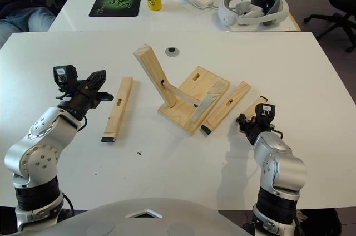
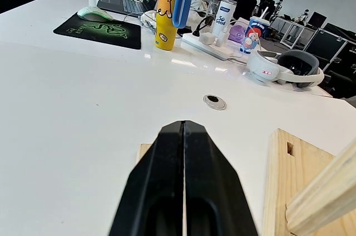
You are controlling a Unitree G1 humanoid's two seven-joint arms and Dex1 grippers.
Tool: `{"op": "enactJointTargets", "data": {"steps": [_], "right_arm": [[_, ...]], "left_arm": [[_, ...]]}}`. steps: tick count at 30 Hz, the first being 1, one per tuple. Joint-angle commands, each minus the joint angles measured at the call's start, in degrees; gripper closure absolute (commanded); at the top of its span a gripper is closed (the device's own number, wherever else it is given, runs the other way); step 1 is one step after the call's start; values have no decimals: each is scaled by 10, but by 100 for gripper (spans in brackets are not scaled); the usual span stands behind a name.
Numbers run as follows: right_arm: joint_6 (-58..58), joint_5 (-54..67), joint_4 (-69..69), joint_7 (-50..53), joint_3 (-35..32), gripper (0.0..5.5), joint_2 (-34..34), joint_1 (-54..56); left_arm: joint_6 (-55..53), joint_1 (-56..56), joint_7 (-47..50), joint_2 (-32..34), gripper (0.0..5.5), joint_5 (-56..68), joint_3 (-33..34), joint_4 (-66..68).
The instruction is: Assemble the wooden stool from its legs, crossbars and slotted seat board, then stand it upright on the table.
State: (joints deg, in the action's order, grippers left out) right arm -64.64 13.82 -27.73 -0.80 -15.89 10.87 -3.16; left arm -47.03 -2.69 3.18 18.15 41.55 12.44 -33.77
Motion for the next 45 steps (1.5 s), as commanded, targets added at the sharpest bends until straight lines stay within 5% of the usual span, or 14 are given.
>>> {"op": "enactJointTargets", "data": {"steps": [1, 10, 21, 32, 38, 45], "right_arm": [[13, -10, 33, -10, 16, 260, 14, 17], [38, -25, 85, -29, 26, 260, 45, 38], [63, -46, 142, -15, -4, 418, 68, 46], [259, -56, 146, 4, -32, 418, 56, 151], [475, -14, 204, -136, 5, 418, 97, 326], [404, 194, 140, -344, 73, 418, 97, 470]], "left_arm": [[3, -6, 2, -12, 550, -9, -2, -1], [14, 2, 6, -36, 550, -26, -6, -9], [23, 1, 8, -54, 550, -39, -9, -12], [30, -4, 1, -61, 550, -47, -9, -7], [27, -59, 3, -75, 550, 17, 34, -10], [5, -160, 9, -79, 550, 220, 42, -41]]}}
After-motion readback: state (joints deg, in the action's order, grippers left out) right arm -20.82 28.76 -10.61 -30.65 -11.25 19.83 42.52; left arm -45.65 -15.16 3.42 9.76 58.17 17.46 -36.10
